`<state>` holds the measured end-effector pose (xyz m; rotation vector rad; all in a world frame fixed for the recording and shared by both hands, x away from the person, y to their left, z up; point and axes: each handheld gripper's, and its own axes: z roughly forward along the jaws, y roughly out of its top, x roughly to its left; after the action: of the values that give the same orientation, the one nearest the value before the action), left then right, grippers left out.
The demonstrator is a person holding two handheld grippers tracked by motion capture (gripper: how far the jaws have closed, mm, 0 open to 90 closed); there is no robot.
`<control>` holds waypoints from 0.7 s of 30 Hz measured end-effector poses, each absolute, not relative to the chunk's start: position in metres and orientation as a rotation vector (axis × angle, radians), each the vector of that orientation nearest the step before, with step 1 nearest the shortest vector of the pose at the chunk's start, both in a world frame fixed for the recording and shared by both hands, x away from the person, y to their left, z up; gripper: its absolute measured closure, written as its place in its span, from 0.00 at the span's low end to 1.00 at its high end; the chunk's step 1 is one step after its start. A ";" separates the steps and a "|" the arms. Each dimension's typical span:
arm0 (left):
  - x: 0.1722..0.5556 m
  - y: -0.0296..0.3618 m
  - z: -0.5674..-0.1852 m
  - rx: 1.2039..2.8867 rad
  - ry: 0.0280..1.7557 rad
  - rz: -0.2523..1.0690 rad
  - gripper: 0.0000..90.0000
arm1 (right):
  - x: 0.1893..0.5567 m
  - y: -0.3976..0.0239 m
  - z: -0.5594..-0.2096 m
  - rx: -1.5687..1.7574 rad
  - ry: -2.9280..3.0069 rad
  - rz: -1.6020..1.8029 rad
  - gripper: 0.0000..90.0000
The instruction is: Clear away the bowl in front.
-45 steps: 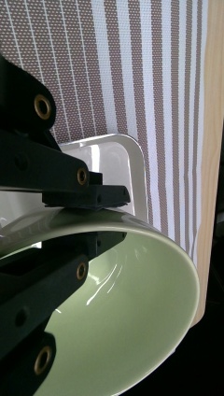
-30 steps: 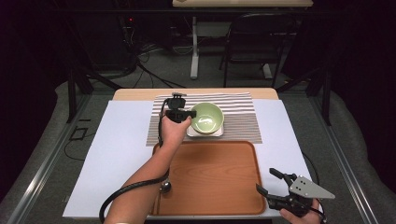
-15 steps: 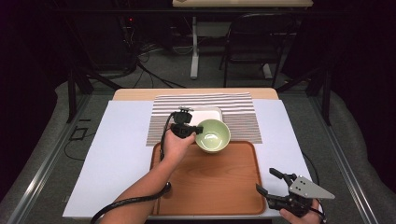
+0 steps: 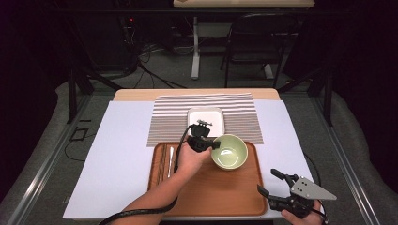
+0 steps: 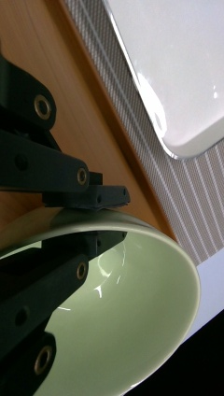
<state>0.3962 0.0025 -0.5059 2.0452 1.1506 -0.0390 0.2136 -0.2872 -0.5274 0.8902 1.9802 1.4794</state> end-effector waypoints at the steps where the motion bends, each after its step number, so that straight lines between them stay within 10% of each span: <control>1: 0.395 0.000 -0.507 2.055 1.142 -0.043 0.91 | 0.214 -0.287 -0.527 0.890 1.980 1.480 0.29; 21: 0.377 -0.041 -0.521 2.112 1.067 -0.141 0.91 | 0.214 -0.287 -0.527 0.885 1.979 1.479 0.29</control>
<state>0.3769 -0.0408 -0.5214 2.1118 1.0671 -0.1410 0.2136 -0.2874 -0.5272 0.8847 1.9785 1.4789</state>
